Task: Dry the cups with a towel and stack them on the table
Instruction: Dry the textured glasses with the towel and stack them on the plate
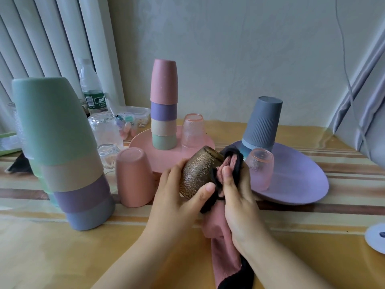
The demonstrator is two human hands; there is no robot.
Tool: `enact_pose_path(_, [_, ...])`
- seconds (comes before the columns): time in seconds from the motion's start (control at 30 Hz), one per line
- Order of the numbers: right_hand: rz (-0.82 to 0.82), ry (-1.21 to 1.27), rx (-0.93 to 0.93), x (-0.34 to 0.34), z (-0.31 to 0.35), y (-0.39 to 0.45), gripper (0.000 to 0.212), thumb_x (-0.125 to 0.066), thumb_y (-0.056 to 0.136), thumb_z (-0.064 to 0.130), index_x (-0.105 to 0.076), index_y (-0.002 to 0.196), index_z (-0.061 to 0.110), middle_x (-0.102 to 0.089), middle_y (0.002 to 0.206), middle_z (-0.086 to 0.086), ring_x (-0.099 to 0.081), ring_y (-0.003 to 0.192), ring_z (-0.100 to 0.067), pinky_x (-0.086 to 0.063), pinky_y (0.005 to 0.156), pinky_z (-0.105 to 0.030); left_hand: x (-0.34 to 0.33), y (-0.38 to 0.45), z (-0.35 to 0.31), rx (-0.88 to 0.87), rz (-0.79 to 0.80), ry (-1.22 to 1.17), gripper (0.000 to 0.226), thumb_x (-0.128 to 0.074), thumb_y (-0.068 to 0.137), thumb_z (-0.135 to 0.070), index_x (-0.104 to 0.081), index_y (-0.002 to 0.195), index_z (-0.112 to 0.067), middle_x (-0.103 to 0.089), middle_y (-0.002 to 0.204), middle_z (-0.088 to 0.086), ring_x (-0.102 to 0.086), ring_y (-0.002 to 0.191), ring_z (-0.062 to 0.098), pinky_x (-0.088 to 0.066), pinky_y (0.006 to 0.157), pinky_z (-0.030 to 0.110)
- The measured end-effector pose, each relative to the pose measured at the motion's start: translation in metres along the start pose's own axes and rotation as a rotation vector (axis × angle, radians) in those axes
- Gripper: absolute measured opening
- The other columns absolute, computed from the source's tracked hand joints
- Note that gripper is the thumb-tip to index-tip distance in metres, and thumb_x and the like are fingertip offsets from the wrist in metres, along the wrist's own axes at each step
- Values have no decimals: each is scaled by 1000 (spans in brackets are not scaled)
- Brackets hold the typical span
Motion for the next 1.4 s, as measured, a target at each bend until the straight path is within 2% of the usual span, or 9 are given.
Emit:
enact_pose_path(0.17, [-44,210,-130,11,-2,8,34,-49,70,48,-60,100,38,-69,86,31,-59,86,19,-44,83,-15,-30,-9,7,200,269,-428,49,-50,83,-58,-64,118,-28,-70,114,-14,-60,114,3,-43,95,15])
enact_pose_path(0.27, [-20,276,-158,7,-5,6,29,-51,69,44,-63,94,34,-69,82,30,-61,81,18,-47,75,-13,-38,-9,14,306,271,-667,48,-51,85,-58,-69,117,-27,-67,126,-1,-57,123,14,-38,109,36])
enact_pose_path(0.4, [83,168,-79,-10,-11,1,54,-60,79,57,-55,127,33,-61,127,16,-54,118,1,-41,104,-30,-33,-1,21,402,172,-893,49,-50,82,-52,-74,108,-18,-68,115,15,-57,101,26,-43,88,40])
enact_pose_path(0.57, [95,15,-20,-6,-12,3,52,-53,69,77,-49,117,59,-55,129,24,-46,126,1,-31,112,-35,-18,1,36,444,40,-756,78,-66,73,-67,-58,119,-5,-68,114,19,-66,96,27,-52,86,41])
enact_pose_path(0.7, [76,-68,30,-2,0,3,26,-49,85,59,-47,108,48,-59,104,39,-51,109,15,-34,94,-12,8,-1,22,272,-149,-479,34,-49,93,-38,-60,94,-6,-70,78,6,-71,66,16,-51,52,16])
enact_pose_path(0.87, [75,-106,41,-4,-10,1,28,-50,79,68,-47,101,52,-63,104,27,-56,110,2,-41,97,-26,6,-1,8,86,-60,-85,56,-49,77,-68,-59,115,-28,-67,104,-8,-61,100,5,-46,85,20])
enact_pose_path(1.03, [32,132,-58,4,-9,6,30,-51,81,46,-57,107,32,-69,91,25,-62,93,9,-47,84,-12,-12,-3,7,144,136,-312,42,-54,83,-59,-63,112,-29,-72,107,-9,-64,103,2,-45,86,15])
enact_pose_path(1.23, [90,464,-268,-11,-24,8,53,-56,86,44,-55,131,16,-61,129,-6,-54,123,-20,-38,108,-43,-27,-4,21,291,192,-718,57,-44,89,-58,-64,123,-18,-66,125,11,-57,123,30,-36,109,54])
enact_pose_path(1.4, [98,363,-246,-17,-28,2,63,-64,78,56,-56,129,20,-61,129,-2,-53,124,-19,-33,111,-45,-15,3,28,343,107,-715,50,-50,82,-62,-74,104,-24,-71,112,12,-66,103,29,-54,82,42])
Point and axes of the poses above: each hand's wrist, its own y-axis towards the middle knuckle, its own x-axis out of the back of the hand, z = x × y, the point moved 10 cm from there along y, towards the middle knuckle
